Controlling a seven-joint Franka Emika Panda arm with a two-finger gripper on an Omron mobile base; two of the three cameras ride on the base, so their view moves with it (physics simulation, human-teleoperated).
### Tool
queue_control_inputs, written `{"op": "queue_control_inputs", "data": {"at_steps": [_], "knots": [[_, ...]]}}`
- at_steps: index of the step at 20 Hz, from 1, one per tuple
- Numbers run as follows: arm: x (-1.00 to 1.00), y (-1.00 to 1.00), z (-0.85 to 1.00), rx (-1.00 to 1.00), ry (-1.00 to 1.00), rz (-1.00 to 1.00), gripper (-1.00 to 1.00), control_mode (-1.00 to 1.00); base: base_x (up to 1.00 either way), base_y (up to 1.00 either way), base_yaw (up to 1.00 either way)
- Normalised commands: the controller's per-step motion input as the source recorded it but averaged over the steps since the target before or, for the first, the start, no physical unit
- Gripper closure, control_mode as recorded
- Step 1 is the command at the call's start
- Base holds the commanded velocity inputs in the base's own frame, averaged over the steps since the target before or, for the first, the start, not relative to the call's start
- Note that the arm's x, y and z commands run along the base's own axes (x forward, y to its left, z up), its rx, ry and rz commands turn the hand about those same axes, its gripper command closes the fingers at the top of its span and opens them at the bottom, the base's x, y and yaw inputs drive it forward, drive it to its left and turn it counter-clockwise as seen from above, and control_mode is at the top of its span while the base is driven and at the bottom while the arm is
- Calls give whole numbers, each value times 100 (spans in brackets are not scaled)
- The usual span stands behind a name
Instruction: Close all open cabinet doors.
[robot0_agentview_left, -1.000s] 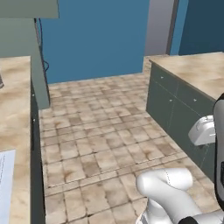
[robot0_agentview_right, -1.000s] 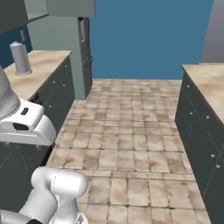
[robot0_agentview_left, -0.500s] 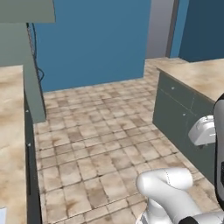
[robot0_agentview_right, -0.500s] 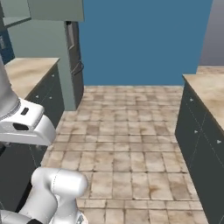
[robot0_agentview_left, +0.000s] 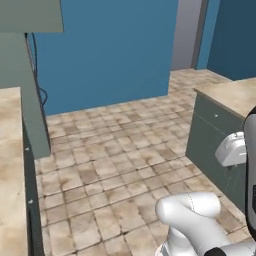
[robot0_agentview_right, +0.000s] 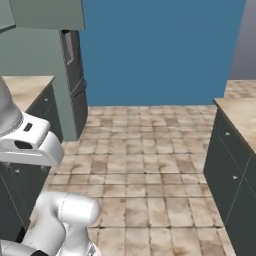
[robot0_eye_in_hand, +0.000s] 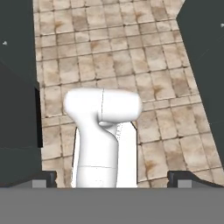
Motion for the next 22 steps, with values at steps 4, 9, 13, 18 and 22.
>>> {"op": "queue_control_inputs", "data": {"at_steps": [4,9,13,18,22], "knots": [[0,0,0,0,0,0,-100,100,100,0,-5],[0,0,0,0,0,0,-100,100,100,0,-2],[0,0,0,0,0,0,-100,100,100,-1,0],[0,0,0,0,0,0,-100,100,72,-19,0],[0,0,0,0,0,0,-100,100,67,-30,18]]}}
